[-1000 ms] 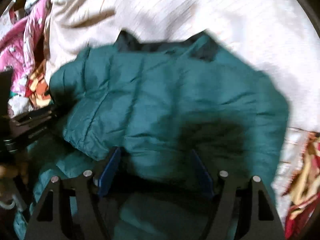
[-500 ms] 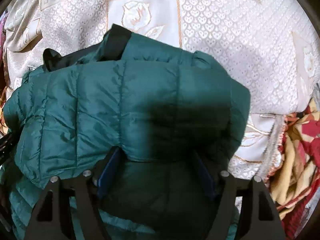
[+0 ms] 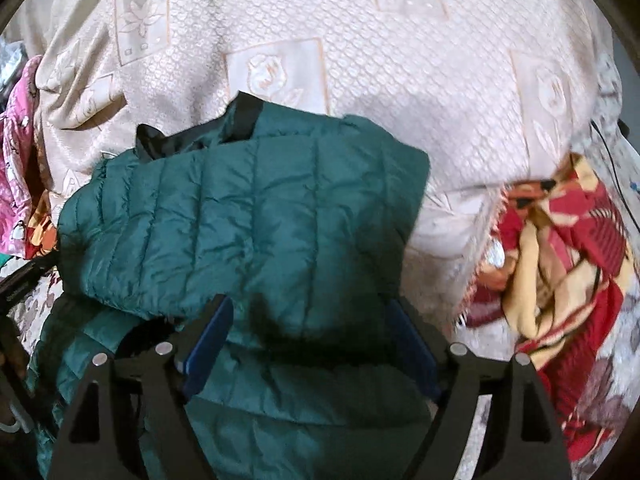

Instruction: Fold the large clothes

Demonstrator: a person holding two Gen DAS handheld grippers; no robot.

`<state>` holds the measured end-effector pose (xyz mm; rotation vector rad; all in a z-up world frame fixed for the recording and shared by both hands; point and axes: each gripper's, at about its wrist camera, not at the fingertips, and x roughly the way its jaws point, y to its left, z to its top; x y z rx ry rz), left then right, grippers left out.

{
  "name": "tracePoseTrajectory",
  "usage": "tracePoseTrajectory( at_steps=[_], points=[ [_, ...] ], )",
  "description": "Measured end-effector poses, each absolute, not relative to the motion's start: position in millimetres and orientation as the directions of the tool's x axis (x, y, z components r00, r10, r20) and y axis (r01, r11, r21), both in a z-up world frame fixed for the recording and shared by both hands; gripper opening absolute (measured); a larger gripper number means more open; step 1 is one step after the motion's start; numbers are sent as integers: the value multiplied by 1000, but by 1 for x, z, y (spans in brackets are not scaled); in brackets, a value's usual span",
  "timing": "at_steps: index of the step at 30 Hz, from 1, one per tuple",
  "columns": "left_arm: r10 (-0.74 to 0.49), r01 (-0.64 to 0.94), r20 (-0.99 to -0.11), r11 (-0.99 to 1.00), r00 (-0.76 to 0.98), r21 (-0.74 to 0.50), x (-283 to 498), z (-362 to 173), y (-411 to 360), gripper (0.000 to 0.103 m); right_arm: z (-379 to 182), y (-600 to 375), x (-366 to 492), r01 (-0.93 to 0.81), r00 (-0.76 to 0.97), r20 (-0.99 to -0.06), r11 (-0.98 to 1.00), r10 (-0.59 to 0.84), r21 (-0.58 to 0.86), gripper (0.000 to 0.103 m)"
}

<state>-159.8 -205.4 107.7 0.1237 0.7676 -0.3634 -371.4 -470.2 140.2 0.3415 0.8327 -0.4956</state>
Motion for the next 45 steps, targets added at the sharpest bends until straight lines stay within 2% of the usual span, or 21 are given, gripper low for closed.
tracePoseTrajectory(
  at_steps=[28, 45],
  points=[
    [-279, 401, -712, 916, 644, 5, -204, 111, -202, 40, 114, -447, -379, 554, 475, -834, 832, -280, 36, 86],
    [-261, 408, -732, 912, 629, 26, -230, 108, -183, 40, 112, -431, -401, 550, 466, -839, 835, -280, 26, 86]
  ],
)
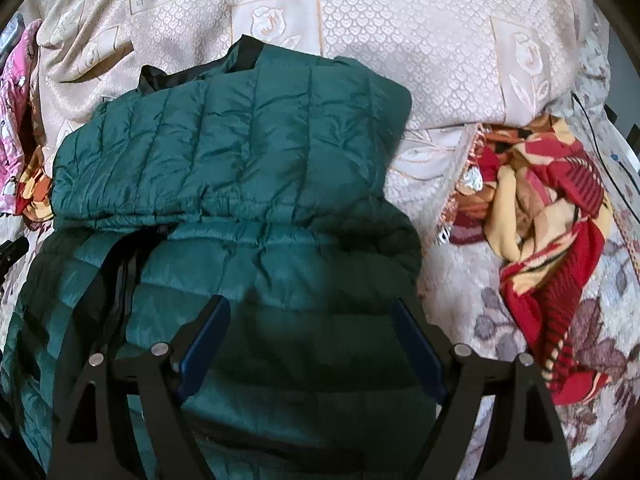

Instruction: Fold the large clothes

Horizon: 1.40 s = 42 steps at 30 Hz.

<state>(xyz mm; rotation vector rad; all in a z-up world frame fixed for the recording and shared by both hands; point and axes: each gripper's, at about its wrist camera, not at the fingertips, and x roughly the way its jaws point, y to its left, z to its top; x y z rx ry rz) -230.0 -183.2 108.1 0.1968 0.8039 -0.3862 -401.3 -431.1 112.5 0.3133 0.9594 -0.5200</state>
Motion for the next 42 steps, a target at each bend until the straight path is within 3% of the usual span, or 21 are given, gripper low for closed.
tracePoseTrajectory(
  at_steps=[25, 42],
  points=[
    [-234, 435, -769, 898, 594, 63, -305, 104, -130, 40, 112, -394, -483, 544, 447, -860, 838, -246, 43, 89],
    [-239, 426, -798, 904, 553, 25, -341, 94, -94, 40, 114, -366, -548, 536, 425, -880, 843, -214, 54, 92]
  ],
)
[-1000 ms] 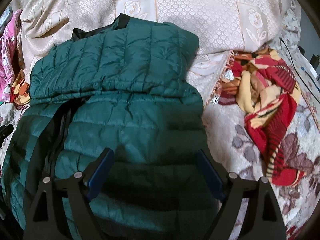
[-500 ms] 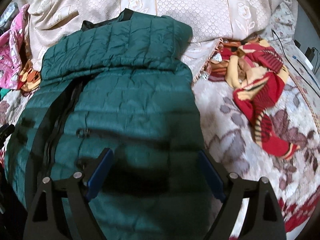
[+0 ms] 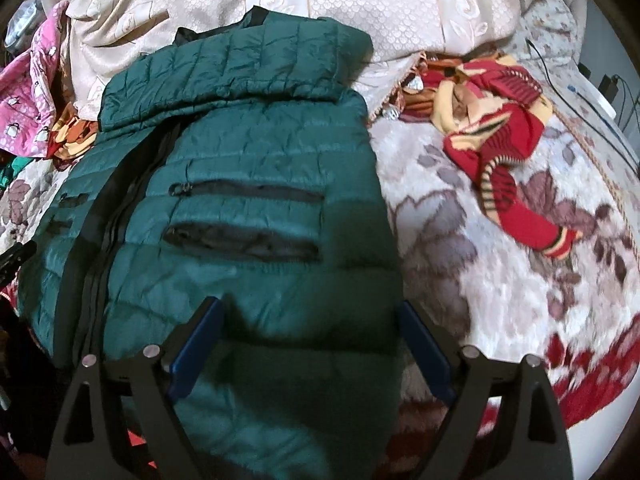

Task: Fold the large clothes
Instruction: 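Grasp the jacket hem with both grippers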

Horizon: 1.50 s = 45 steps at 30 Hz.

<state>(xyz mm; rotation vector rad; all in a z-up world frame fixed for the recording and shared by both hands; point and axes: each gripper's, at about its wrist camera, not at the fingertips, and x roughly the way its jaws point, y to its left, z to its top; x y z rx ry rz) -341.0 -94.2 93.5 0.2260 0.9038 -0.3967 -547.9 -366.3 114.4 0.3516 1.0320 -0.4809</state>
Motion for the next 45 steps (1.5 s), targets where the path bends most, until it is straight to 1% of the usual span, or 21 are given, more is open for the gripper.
tracePoseTrajectory(
  at_steps=[6, 9, 15, 18, 20, 22, 26, 29, 31, 33, 36, 45],
  points=[
    [-245, 429, -814, 903, 526, 5, -347, 92, -81, 40, 113, -359, -561, 524, 412, -888, 851, -204, 48, 92],
    [-292, 421, -831, 904, 474, -77, -342, 91, -64, 40, 111, -359, -569, 522, 405, -893, 851, -196, 50, 92],
    [-320, 402, -848, 905, 423, -141, -334, 87, -40, 40, 104, -366, -584, 530, 385, -908, 845, -164, 72, 94],
    [-353, 375, -857, 903, 375, -208, -327, 80, -31, 40, 101, -369, -588, 531, 383, -911, 844, -155, 80, 96],
    [-371, 363, -856, 901, 361, -238, -324, 76, -28, 40, 99, -374, -590, 537, 394, -911, 835, -123, 120, 96],
    [-372, 358, -860, 901, 349, -245, -322, 72, -30, 41, 94, -376, -590, 541, 394, -914, 828, -96, 146, 96],
    [-392, 342, -858, 897, 332, -278, -316, 70, -26, 44, 98, -376, -590, 512, 405, -911, 845, -81, 153, 96],
    [-408, 329, -861, 893, 303, -308, -311, 64, -28, 51, 94, -380, -590, 492, 424, -905, 843, -13, 219, 96],
    [-410, 344, -862, 888, 298, -304, -315, 62, -33, 58, 89, -379, -586, 475, 416, -909, 844, 33, 248, 96],
    [-401, 367, -868, 885, 294, -285, -318, 60, -38, 61, 85, -374, -583, 455, 411, -910, 853, 54, 256, 96],
    [-379, 397, -873, 885, 307, -245, -322, 59, -43, 61, 83, -369, -578, 427, 421, -904, 862, 77, 272, 96],
    [-361, 400, -882, 888, 302, -227, -324, 60, -46, 61, 80, -368, -574, 418, 431, -898, 862, 90, 287, 96]
  ],
)
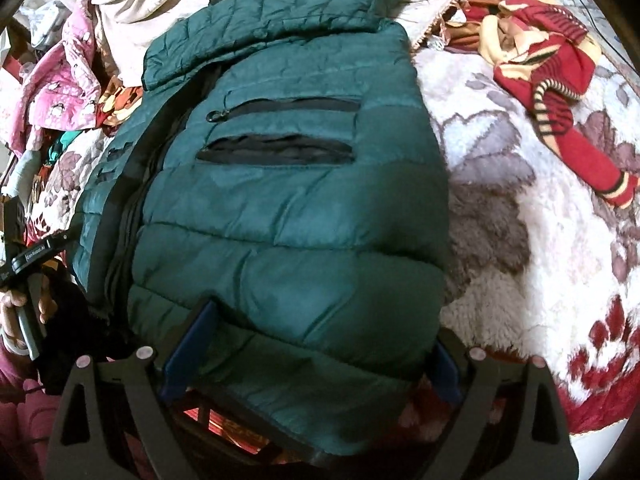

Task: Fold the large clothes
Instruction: 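Grasp the jacket hem with both grippers, then lift the hem with both grippers and fold it up toward the collar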

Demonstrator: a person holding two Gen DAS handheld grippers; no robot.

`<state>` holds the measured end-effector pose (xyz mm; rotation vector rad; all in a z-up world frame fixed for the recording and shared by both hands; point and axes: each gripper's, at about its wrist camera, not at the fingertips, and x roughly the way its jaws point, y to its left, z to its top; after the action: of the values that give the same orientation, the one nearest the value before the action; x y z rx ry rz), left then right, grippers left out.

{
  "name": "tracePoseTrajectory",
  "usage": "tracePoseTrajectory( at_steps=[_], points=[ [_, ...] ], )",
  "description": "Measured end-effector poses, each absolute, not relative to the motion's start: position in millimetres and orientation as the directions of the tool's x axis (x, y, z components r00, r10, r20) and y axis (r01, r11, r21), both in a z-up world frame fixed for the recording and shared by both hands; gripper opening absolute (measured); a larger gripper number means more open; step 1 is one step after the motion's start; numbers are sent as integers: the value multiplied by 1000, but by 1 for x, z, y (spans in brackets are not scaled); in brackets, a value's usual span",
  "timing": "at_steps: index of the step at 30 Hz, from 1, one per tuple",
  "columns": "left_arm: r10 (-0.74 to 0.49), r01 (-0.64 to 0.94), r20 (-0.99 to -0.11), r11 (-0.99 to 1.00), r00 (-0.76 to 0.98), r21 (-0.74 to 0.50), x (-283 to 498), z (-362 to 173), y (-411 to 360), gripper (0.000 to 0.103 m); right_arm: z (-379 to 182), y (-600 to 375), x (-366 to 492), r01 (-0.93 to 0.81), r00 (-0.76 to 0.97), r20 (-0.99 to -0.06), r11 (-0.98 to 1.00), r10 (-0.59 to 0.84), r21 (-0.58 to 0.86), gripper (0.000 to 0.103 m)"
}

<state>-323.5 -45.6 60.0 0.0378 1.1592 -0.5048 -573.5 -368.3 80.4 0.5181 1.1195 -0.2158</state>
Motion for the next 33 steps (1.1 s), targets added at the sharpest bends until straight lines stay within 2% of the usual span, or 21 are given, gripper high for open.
tracePoseTrajectory(
  at_steps=[7, 9, 10, 11, 12, 13, 14, 16, 20, 25, 33],
  points=[
    [-351, 404, -881, 891, 317, -209, -326, 58, -48, 61, 84, -372, -575, 417, 453, -889, 865, 69, 280, 95],
    [-348, 410, -882, 889, 319, -203, -327, 58, -48, 61, 81, -370, -576, 414, 455, -888, 868, 65, 275, 91],
    [-351, 422, -882, 884, 315, -201, -328, 60, -48, 55, 80, -367, -575, 402, 446, -893, 879, 57, 257, 85],
    [-359, 433, -879, 878, 314, -204, -330, 61, -48, 45, 82, -362, -574, 379, 441, -897, 897, 40, 227, 73],
    [-358, 438, -877, 877, 321, -197, -332, 64, -49, 24, 86, -360, -575, 355, 448, -893, 911, 32, 211, 63],
    [-347, 439, -872, 881, 344, -177, -335, 69, -48, 6, 93, -359, -576, 343, 462, -886, 917, 25, 205, 46],
    [-344, 443, -866, 881, 363, -165, -336, 74, -48, 0, 99, -361, -575, 339, 473, -881, 918, 22, 204, 38],
    [-365, 447, -849, 877, 382, -176, -338, 85, -47, 0, 112, -362, -574, 315, 493, -870, 931, 4, 183, 32],
    [-422, 461, -805, 862, 418, -212, -337, 114, -45, 0, 130, -361, -567, 278, 537, -844, 948, -18, 157, 28],
    [-471, 468, -750, 850, 465, -243, -324, 148, -45, 0, 165, -372, -558, 282, 600, -798, 949, -59, 142, 27],
    [-483, 459, -706, 853, 518, -247, -299, 168, -58, 0, 200, -388, -536, 318, 668, -735, 938, -116, 140, 27]
  ],
)
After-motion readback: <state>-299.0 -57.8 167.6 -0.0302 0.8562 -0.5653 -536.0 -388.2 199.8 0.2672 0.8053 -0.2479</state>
